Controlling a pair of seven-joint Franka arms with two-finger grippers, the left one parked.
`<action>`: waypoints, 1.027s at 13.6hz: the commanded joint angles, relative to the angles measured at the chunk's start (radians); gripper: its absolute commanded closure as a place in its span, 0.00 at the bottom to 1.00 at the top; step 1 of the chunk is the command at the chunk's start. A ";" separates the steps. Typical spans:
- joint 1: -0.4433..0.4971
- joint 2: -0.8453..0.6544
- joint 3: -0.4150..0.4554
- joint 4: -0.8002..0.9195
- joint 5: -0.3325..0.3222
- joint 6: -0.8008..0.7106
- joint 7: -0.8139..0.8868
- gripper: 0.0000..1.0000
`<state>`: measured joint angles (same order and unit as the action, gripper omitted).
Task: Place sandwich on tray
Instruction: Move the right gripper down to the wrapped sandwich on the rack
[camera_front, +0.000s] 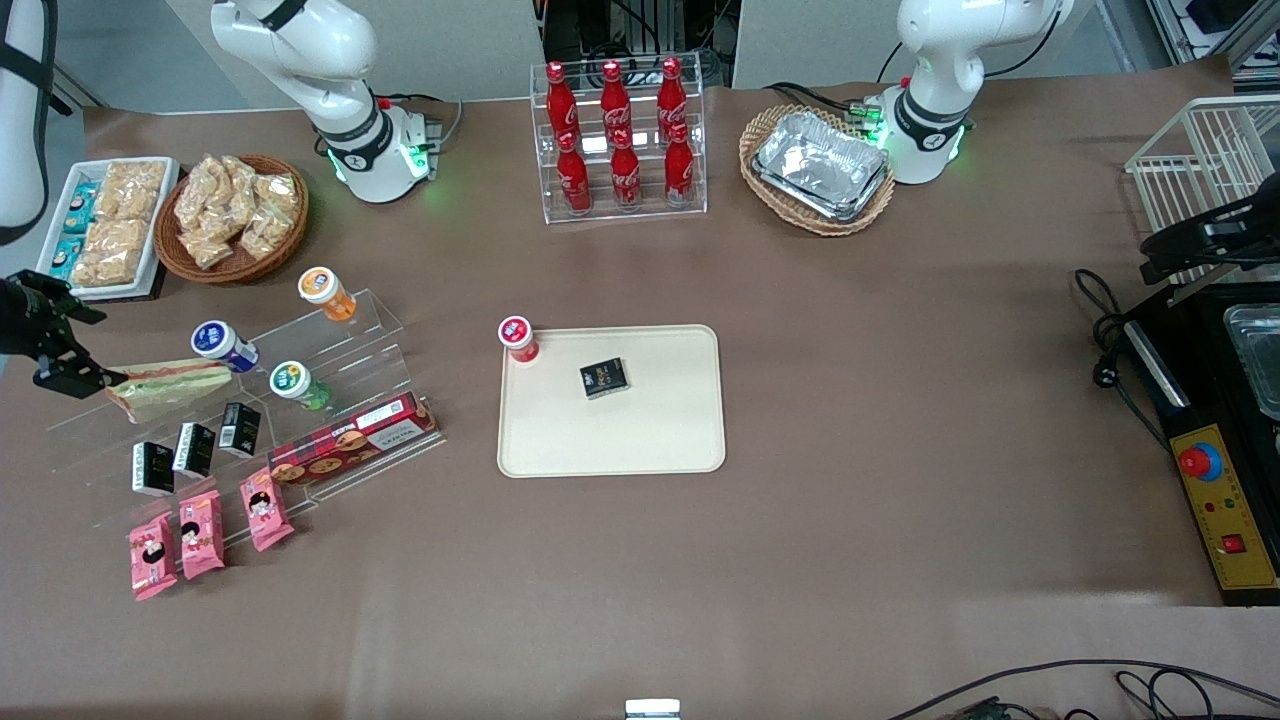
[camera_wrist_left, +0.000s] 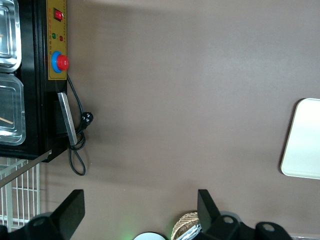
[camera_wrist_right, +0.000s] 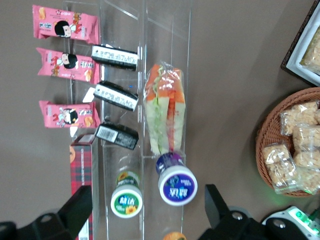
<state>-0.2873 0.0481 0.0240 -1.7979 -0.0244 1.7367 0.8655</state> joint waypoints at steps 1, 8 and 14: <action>-0.032 0.055 -0.001 -0.009 0.012 0.047 0.006 0.00; -0.032 0.096 -0.001 -0.066 -0.049 0.136 0.006 0.00; -0.056 0.090 -0.001 -0.141 -0.051 0.214 0.004 0.00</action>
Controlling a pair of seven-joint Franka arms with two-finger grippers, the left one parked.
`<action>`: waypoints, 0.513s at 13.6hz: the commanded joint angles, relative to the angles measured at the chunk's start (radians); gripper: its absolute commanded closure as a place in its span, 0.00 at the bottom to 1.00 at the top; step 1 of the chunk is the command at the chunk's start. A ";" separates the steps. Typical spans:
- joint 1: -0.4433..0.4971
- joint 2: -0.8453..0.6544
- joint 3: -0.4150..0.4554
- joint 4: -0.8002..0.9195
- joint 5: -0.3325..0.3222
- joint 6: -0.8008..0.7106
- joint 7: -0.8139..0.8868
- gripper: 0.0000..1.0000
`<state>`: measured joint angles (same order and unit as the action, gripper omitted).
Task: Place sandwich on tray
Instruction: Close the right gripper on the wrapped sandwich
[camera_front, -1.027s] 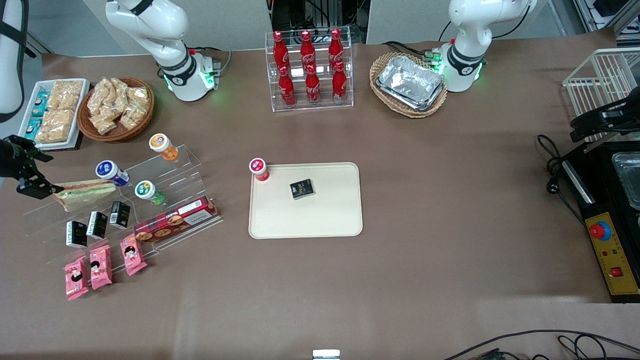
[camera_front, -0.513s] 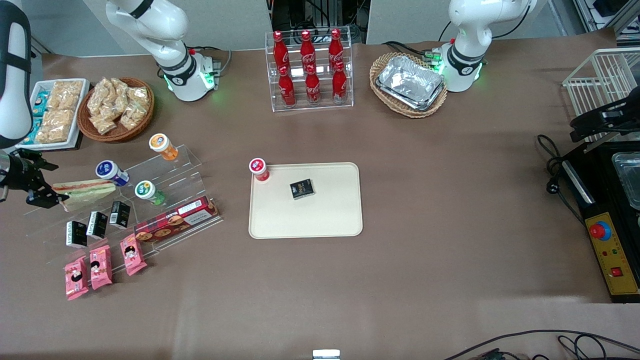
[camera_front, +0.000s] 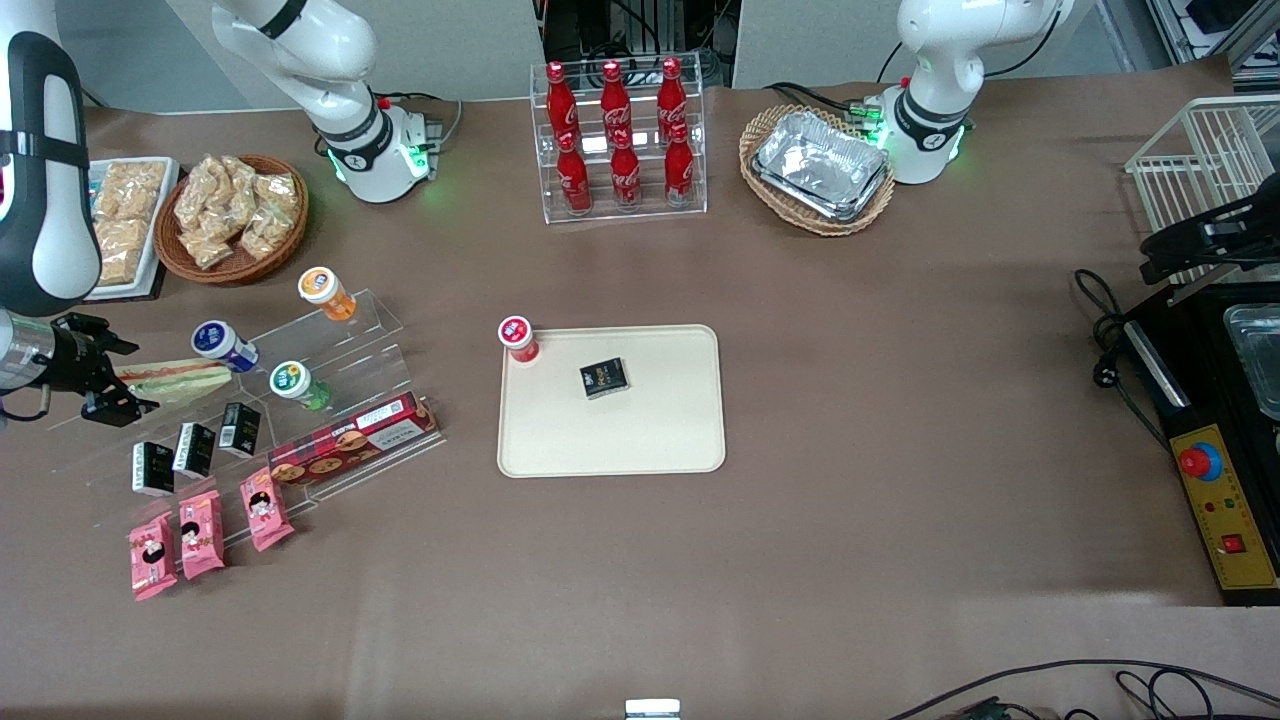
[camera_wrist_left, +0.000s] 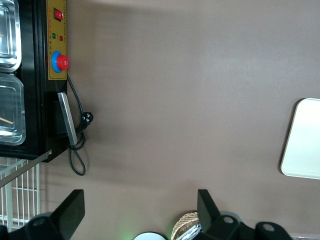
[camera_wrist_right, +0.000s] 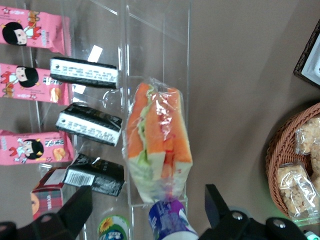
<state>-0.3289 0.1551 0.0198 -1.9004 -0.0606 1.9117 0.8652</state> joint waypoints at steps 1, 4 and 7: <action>-0.016 -0.017 0.003 -0.039 -0.015 0.044 0.005 0.00; -0.018 -0.009 0.003 -0.046 -0.015 0.073 0.003 0.00; -0.036 -0.008 0.003 -0.084 -0.015 0.127 -0.006 0.00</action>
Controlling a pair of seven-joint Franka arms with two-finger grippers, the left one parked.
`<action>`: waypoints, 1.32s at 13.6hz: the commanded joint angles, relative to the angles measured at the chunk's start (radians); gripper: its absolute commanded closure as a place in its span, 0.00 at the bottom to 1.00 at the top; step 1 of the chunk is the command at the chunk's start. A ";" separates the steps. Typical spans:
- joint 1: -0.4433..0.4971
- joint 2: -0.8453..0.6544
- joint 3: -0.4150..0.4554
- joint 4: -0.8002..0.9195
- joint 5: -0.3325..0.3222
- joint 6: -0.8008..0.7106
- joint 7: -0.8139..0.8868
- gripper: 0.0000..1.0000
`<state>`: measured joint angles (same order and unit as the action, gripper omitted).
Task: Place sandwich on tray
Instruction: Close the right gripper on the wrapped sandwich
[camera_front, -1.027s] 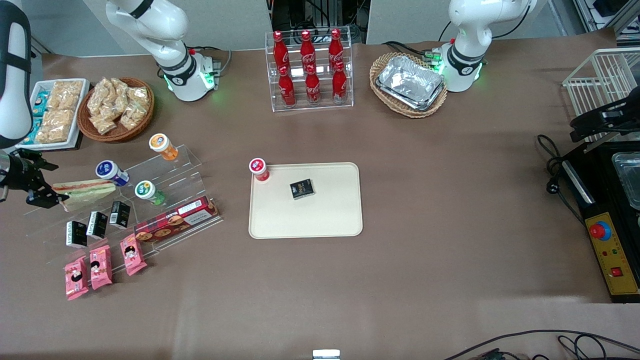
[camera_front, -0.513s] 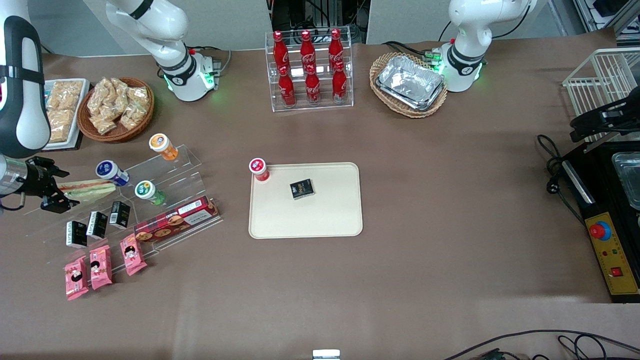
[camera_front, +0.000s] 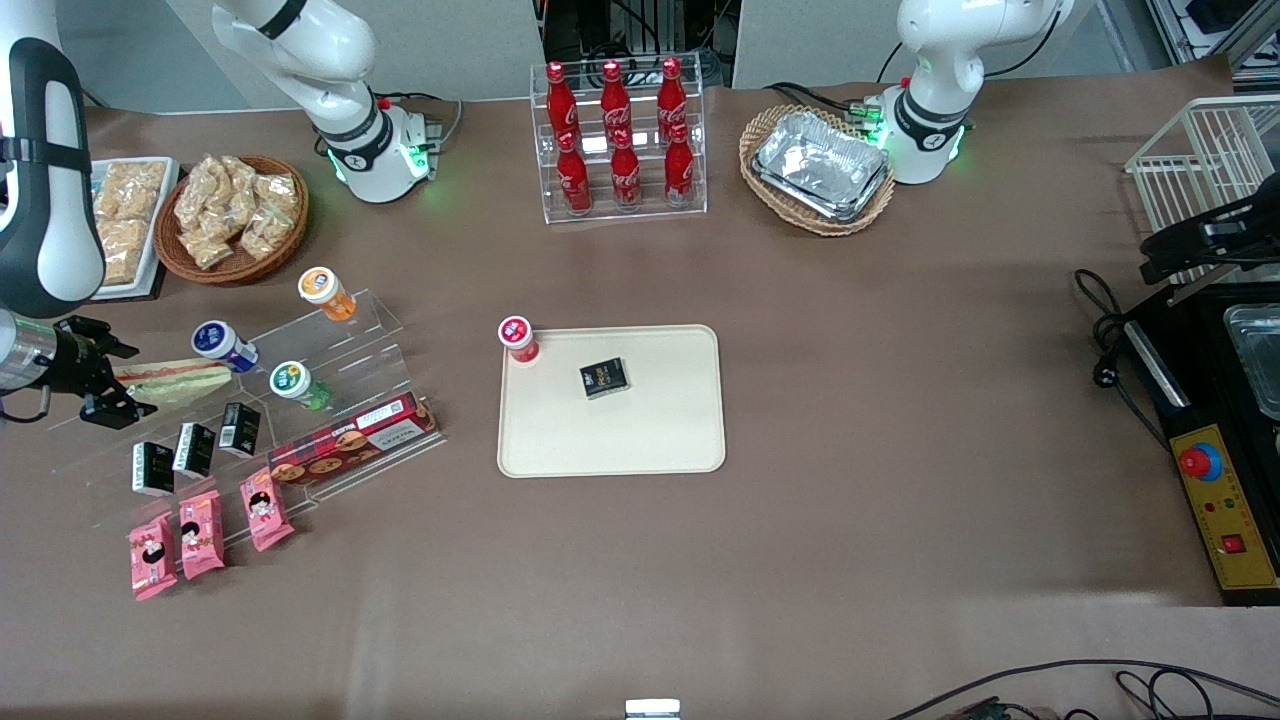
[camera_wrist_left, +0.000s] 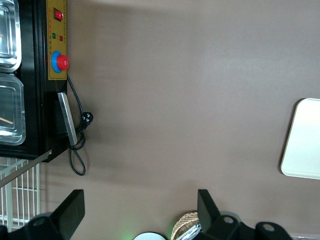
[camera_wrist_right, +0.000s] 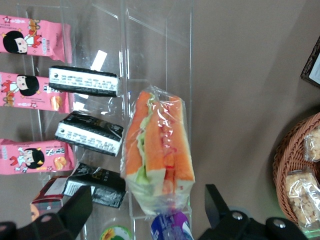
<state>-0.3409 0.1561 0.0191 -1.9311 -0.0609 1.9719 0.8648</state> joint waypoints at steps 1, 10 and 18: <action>-0.026 -0.012 0.004 -0.074 -0.014 0.088 -0.013 0.00; -0.055 -0.016 0.004 -0.074 -0.014 0.104 -0.150 0.40; -0.073 -0.017 0.004 0.012 -0.013 0.049 -0.250 0.50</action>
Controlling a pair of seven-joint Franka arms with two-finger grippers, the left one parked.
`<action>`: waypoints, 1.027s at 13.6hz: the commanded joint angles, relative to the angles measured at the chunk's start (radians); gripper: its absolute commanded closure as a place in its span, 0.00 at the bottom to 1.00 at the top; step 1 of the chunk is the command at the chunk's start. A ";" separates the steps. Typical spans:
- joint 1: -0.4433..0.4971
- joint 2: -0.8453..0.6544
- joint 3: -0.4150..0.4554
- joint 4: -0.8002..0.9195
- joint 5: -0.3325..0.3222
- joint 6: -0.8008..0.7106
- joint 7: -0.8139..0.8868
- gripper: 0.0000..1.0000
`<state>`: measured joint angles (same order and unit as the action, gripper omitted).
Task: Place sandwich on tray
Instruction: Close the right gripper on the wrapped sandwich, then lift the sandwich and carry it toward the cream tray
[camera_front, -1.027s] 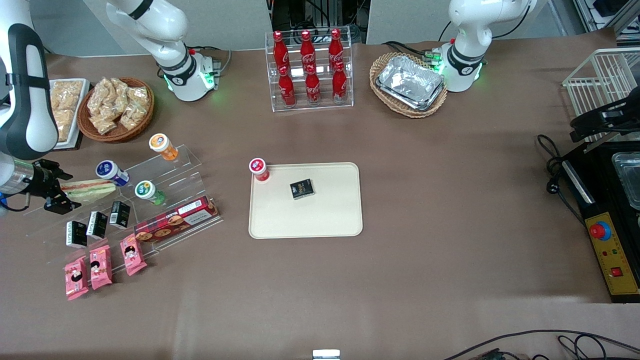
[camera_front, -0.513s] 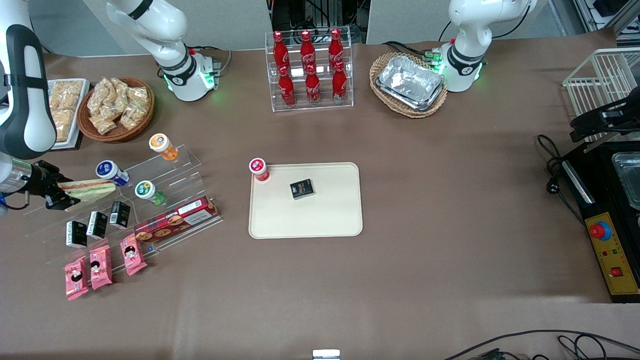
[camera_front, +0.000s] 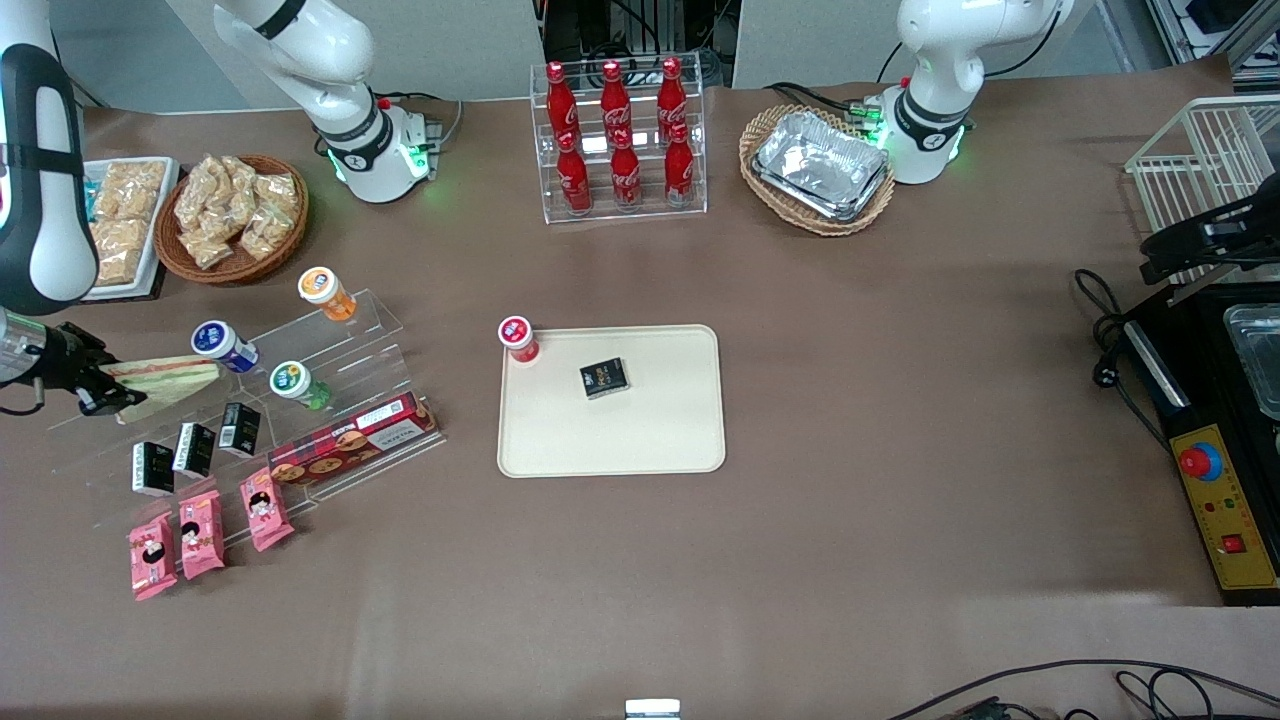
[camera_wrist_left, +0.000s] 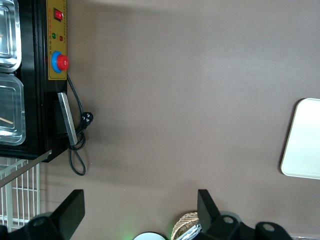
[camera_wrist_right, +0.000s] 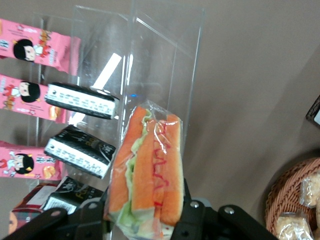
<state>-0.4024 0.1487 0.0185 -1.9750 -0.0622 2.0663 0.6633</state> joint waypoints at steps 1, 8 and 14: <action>-0.012 -0.009 0.005 0.085 -0.013 -0.076 -0.062 0.50; 0.007 -0.017 0.018 0.319 -0.001 -0.342 -0.186 0.49; 0.202 -0.031 0.020 0.361 0.070 -0.400 0.045 0.49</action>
<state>-0.2970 0.1143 0.0407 -1.6378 -0.0152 1.6890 0.5722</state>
